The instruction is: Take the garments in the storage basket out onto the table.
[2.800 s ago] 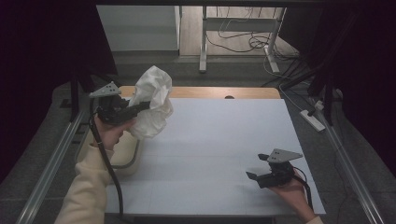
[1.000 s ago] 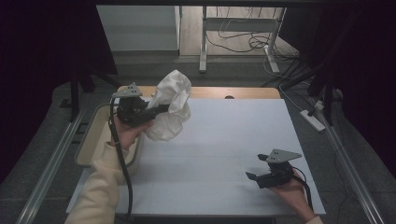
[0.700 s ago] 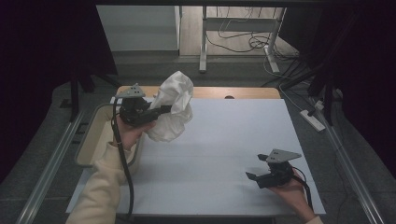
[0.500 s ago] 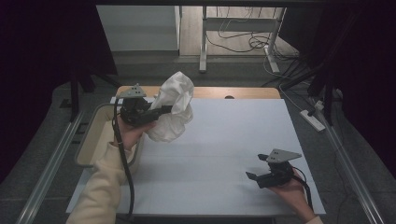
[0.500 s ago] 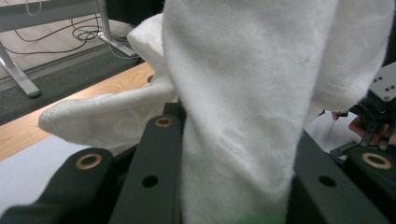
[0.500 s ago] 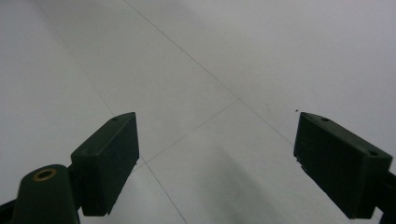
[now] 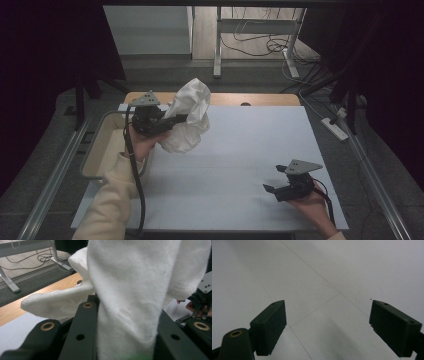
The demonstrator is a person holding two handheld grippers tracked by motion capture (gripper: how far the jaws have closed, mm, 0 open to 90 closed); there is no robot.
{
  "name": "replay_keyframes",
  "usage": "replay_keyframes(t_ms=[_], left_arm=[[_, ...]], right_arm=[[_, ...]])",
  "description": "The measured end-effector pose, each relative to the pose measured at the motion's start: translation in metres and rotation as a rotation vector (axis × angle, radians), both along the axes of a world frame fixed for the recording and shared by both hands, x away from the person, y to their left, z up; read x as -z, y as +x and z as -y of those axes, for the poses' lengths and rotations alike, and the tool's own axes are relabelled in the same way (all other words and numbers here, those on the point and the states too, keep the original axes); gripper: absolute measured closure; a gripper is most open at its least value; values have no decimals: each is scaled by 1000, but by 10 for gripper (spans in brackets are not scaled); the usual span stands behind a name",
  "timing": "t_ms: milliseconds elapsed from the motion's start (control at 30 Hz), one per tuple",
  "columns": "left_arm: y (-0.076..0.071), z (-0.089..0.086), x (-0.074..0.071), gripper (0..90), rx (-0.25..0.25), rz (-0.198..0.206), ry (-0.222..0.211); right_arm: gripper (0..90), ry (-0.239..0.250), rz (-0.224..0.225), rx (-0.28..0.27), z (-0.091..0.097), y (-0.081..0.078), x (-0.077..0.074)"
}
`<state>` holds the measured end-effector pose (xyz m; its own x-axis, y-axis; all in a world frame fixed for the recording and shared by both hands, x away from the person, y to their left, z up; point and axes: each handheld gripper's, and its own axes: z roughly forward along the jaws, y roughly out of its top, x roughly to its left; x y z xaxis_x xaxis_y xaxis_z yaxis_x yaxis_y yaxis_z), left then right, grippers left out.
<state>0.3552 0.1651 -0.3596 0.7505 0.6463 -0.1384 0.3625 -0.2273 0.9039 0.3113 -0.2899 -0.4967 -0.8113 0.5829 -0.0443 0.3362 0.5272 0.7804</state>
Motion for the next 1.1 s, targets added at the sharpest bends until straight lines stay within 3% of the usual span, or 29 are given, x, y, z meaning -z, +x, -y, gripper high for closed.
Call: replay_keyframes(t_ms=[1100], left_arm=[[8, 33, 7, 754, 58, -17, 31]], right_arm=[[138, 2, -3, -2, 0, 0, 0]])
